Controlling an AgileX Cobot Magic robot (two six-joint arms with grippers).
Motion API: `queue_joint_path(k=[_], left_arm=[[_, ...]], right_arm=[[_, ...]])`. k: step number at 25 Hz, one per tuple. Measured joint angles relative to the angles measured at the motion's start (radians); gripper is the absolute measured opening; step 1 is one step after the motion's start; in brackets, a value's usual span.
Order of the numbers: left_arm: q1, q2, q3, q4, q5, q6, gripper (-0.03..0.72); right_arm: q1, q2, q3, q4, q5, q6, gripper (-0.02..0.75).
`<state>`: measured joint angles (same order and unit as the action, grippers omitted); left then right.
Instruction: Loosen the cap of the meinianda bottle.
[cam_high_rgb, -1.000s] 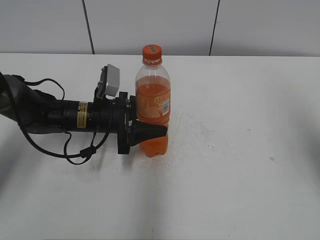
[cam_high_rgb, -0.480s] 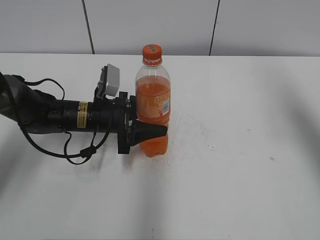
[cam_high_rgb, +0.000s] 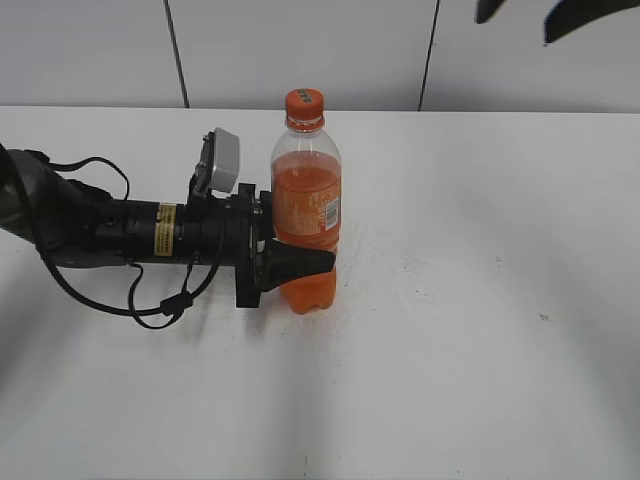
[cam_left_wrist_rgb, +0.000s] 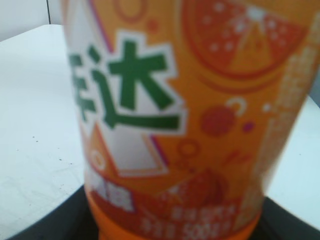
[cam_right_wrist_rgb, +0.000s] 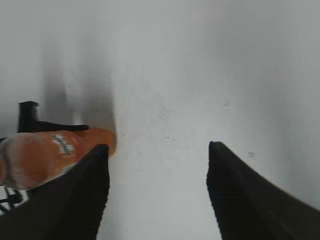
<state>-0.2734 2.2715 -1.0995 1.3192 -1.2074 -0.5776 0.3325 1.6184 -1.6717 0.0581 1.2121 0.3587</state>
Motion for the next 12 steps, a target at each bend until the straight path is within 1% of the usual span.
queue_joint_path(k=[5,8,12], left_arm=[[0.0,0.0,0.0,0.0,0.0,0.0,0.4],[0.0,0.0,0.0,0.0,0.0,0.0,0.4],[0.0,0.0,0.0,0.0,0.0,0.0,0.4]], right_arm=[[0.151,0.099,-0.128,0.0,0.0,0.107,0.463],[0.219,0.159,-0.187,0.0,0.0,0.14,0.463],[0.282,0.224,-0.247,0.0,0.0,0.16,0.463]])
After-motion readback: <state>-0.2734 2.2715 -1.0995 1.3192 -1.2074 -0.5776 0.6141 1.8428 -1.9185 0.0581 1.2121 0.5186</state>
